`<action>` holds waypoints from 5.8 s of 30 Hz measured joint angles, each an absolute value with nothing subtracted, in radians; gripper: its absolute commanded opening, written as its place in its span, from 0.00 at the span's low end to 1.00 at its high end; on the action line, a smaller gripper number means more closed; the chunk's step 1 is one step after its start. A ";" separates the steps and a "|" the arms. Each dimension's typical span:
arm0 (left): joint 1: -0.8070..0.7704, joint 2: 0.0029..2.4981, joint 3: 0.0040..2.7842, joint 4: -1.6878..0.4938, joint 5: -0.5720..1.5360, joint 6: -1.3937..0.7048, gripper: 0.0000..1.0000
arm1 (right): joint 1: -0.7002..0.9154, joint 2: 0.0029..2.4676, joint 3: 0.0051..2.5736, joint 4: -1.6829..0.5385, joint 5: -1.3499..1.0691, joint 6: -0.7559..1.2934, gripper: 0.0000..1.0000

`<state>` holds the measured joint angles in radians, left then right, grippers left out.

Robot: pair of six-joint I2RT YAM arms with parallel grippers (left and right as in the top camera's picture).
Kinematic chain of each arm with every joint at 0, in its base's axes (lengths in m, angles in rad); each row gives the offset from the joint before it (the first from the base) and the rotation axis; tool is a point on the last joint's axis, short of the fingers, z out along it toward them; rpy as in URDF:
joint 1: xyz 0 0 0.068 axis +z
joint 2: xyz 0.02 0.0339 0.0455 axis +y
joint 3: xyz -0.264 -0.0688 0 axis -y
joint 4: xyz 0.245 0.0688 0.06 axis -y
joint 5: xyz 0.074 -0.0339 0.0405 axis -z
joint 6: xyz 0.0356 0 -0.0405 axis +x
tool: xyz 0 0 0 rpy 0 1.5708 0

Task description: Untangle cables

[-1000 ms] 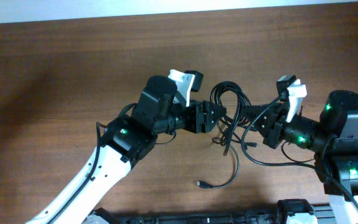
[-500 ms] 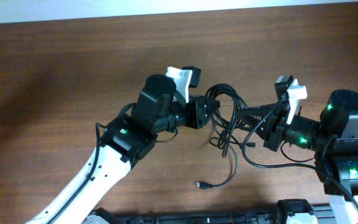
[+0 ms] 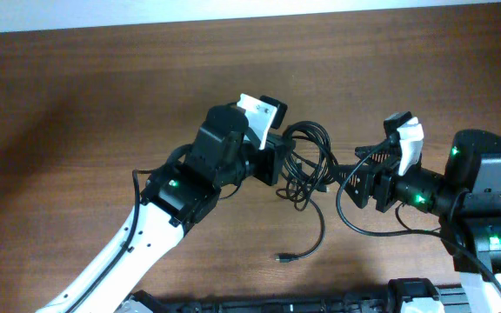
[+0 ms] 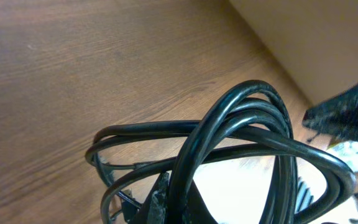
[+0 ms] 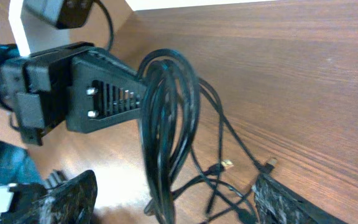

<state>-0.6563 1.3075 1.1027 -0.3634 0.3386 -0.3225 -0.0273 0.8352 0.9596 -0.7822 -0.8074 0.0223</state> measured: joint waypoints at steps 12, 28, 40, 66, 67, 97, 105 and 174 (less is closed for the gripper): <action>-0.772 1.308 1.103 -0.324 0.178 -0.262 0.00 | -0.027 0.835 0.960 -0.789 -0.803 -0.002 0.66; -0.773 1.309 1.103 -0.269 0.184 -0.353 0.00 | -0.027 0.835 0.960 -0.801 -0.858 -0.080 0.49; -0.773 1.309 1.103 -0.257 0.135 -0.360 0.00 | -0.027 0.835 0.960 -0.798 -0.997 -0.170 0.44; -0.892 1.313 1.103 -0.251 0.140 -0.348 0.00 | -0.028 0.960 0.960 -0.789 -1.012 -0.179 0.04; -0.896 1.313 1.103 -0.260 0.122 -0.344 0.00 | -0.028 0.960 0.960 -0.788 -1.012 -0.179 0.04; -0.402 1.312 1.122 -0.416 0.064 -0.468 0.00 | -0.024 0.767 0.958 -0.864 -0.384 0.247 0.25; -0.402 1.312 1.122 -0.396 0.299 -0.101 0.00 | -0.024 0.767 0.958 -0.871 -0.481 0.089 0.73; -0.546 1.296 1.124 -0.502 0.302 -0.411 0.00 | -0.025 0.646 0.955 -0.739 -0.966 -0.104 0.04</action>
